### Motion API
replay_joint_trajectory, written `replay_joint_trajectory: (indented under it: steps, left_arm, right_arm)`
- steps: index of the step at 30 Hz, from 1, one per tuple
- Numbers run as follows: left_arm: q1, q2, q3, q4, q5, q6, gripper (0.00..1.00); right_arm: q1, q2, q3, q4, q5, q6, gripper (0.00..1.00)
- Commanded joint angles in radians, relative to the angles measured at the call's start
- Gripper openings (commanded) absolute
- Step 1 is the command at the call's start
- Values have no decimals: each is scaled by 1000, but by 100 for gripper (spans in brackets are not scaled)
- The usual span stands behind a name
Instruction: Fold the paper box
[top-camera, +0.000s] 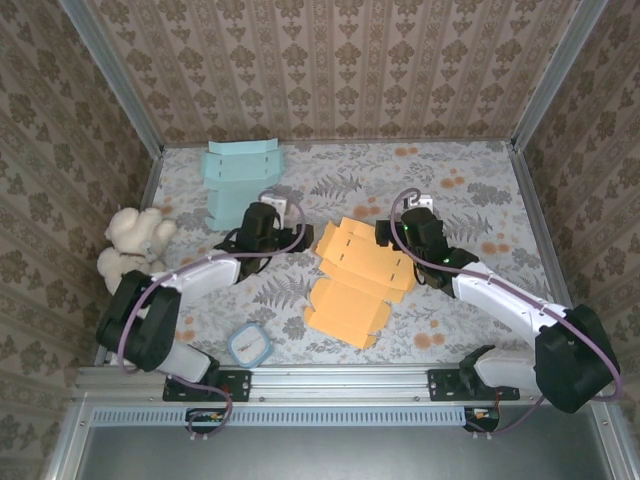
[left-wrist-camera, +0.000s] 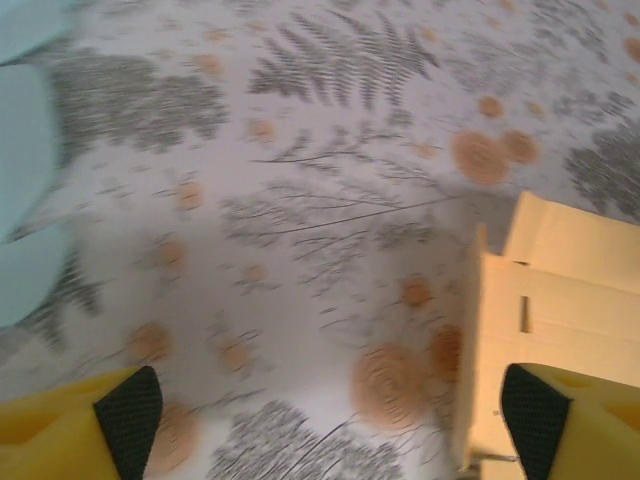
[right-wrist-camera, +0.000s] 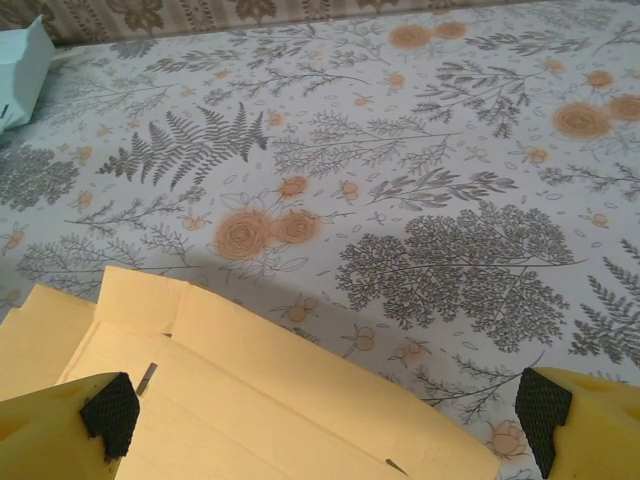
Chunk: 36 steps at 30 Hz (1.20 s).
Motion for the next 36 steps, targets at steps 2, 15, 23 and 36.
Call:
replay_joint_trajectory:
  steps: [2, 15, 23, 36]
  left_arm:
    - [-33, 103, 60, 87, 152, 7, 89]
    - [-116, 231, 115, 75, 69, 70, 66]
    - [-116, 302, 133, 87, 66, 100, 29]
    - [-106, 40, -147, 524, -96, 122, 0]
  right_arm:
    - [7, 24, 49, 12, 14, -30, 100]
    - [57, 74, 97, 113, -65, -91, 100]
    - [84, 68, 93, 67, -46, -133, 100]
    - [85, 250, 502, -219, -103, -308, 97]
